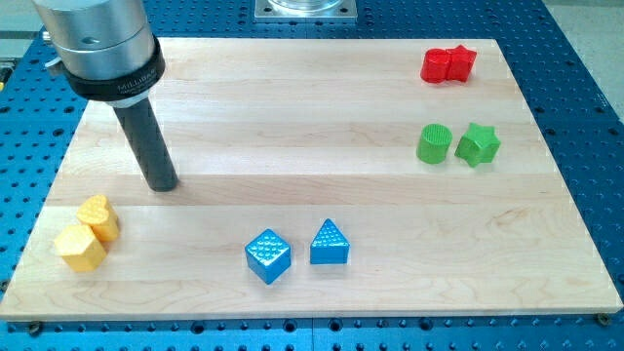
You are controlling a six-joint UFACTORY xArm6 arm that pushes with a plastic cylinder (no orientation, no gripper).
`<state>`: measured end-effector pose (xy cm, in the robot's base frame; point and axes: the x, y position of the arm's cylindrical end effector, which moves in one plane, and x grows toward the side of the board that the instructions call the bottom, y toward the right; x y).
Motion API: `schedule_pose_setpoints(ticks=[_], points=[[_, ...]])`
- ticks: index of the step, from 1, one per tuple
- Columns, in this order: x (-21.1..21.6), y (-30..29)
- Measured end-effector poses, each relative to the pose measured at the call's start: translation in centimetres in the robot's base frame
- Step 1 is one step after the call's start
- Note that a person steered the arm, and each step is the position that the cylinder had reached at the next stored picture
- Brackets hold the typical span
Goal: Move your arm above the triangle
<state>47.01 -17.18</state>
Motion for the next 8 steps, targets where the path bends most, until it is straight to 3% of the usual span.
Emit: schedule_pose_setpoints(ticks=[7, 8], points=[[0.3, 0.7], [-1.4, 1.2]])
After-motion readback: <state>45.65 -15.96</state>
